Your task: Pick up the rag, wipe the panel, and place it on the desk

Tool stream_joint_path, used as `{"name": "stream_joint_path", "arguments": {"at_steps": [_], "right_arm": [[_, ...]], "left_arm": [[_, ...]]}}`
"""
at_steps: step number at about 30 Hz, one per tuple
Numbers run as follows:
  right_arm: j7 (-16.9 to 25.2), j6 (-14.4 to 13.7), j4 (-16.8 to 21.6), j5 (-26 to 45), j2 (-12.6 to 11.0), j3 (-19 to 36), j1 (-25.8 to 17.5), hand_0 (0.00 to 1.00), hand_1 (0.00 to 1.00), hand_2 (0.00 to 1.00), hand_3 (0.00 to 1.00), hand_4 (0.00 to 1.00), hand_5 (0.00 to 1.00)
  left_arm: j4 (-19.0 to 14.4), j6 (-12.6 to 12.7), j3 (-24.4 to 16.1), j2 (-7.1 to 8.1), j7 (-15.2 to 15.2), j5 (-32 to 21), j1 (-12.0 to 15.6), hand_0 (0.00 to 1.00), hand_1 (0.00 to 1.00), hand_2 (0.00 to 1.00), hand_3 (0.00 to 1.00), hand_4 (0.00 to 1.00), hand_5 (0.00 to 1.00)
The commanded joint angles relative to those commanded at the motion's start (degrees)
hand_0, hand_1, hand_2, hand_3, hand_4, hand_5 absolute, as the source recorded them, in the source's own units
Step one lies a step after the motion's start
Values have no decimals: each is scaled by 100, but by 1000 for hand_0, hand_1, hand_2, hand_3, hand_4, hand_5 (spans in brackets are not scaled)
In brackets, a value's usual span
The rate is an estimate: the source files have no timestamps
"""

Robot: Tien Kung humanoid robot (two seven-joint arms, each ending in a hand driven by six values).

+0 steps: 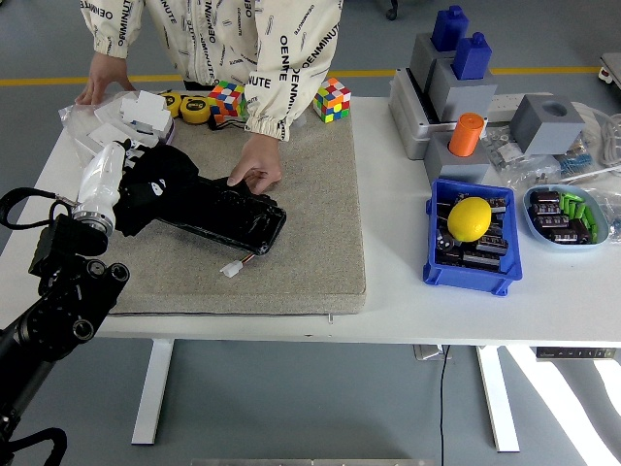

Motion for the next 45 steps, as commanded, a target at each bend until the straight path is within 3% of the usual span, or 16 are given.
{"name": "stream_joint_path", "arguments": {"at_steps": [7,18,32,37,45], "right_arm": [[4,4,14,25,8,3,1,542,557,490,522,875,354],[6,5,48,111,13,-77,-2,544,558,490,522,876,355],[2,8,66,156,29,-131,-5,544,557,490,520,876,354],[5,10,66,156,27,-121,-4,544,557,490,521,876,353],[5,12,69,176,29,-154,-5,543,559,490,521,877,354]], "left_arm": [[-491,2,492,62,95,-182,110,279,370,403,561,687,2],[-924,-49,1361,206,206,-564,256,272,365,402,561,689,2],[-1417,10,2425,150,158,-862,273,265,359,401,561,694,2],[-1425,36,2543,109,133,-889,229,263,355,400,561,694,2],[-1114,114,2255,88,72,-812,207,259,348,397,561,696,2]]}}
